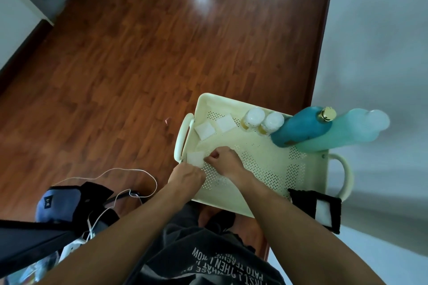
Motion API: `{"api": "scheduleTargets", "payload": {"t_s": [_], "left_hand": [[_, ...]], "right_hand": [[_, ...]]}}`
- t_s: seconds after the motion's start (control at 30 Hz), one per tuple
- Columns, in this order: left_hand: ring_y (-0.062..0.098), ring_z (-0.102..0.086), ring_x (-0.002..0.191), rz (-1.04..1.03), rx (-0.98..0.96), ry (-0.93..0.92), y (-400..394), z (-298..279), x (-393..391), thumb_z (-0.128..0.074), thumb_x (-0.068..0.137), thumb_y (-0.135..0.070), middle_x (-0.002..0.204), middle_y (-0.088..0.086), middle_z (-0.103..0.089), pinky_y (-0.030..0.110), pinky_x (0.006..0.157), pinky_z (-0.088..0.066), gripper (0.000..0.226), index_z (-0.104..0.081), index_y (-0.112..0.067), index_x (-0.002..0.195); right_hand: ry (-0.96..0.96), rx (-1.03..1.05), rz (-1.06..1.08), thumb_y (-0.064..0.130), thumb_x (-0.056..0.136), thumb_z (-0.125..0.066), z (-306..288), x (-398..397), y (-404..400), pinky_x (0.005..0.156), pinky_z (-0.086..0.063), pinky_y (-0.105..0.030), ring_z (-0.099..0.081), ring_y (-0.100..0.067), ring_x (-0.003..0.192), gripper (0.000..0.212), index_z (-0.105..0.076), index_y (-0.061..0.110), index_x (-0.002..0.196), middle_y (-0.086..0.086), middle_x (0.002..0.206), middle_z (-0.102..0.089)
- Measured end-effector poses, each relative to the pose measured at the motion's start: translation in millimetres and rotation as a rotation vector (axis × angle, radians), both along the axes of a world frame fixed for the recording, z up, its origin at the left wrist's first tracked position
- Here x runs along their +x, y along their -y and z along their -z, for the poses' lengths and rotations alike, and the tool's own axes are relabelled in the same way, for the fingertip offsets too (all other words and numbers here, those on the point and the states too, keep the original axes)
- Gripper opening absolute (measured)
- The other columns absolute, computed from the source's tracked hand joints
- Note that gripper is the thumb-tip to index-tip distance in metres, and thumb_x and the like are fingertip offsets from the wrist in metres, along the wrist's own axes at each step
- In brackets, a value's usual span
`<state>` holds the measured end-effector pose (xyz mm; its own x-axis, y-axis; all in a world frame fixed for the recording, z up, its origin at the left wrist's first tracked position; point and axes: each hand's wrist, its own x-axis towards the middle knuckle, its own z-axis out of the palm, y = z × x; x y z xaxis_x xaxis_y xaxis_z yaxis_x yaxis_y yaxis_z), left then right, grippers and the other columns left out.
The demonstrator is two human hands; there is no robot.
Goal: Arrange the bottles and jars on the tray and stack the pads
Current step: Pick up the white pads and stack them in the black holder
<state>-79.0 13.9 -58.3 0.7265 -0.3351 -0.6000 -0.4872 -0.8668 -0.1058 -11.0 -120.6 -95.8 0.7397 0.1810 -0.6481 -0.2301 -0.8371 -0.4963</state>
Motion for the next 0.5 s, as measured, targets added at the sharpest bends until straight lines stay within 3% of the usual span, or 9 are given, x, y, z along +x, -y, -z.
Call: {"api": "scheduleTargets", "payload": {"t_s": [0.23, 0.5], "left_hand": [[0.027, -0.072, 0.091, -0.008, -0.061, 0.039, -11, -1, -4, -0.056, 0.092, 0.001, 0.105, 0.005, -0.073, 0.034, 0.062, -0.040, 0.022, -0.068, -0.012, 0.106], [0.026, -0.071, 0.090, -0.104, -0.072, 0.044, -17, -4, -9, -0.065, 0.085, -0.002, 0.104, 0.004, -0.072, 0.035, 0.064, -0.046, 0.026, -0.064, -0.014, 0.108]], "right_hand": [[0.006, -0.017, 0.025, 0.042, 0.082, -0.074, 7, 0, -18, 0.069, -0.044, -0.026, -0.068, -0.019, 0.085, 0.024, -0.078, 0.019, 0.089, 0.000, 0.094, -0.077], [-0.015, -0.008, 0.024, 0.035, 0.084, -0.071, 1, 3, -13, 0.072, -0.050, -0.027, -0.064, -0.017, 0.082, 0.012, -0.073, 0.024, 0.084, 0.004, 0.085, -0.070]]}}
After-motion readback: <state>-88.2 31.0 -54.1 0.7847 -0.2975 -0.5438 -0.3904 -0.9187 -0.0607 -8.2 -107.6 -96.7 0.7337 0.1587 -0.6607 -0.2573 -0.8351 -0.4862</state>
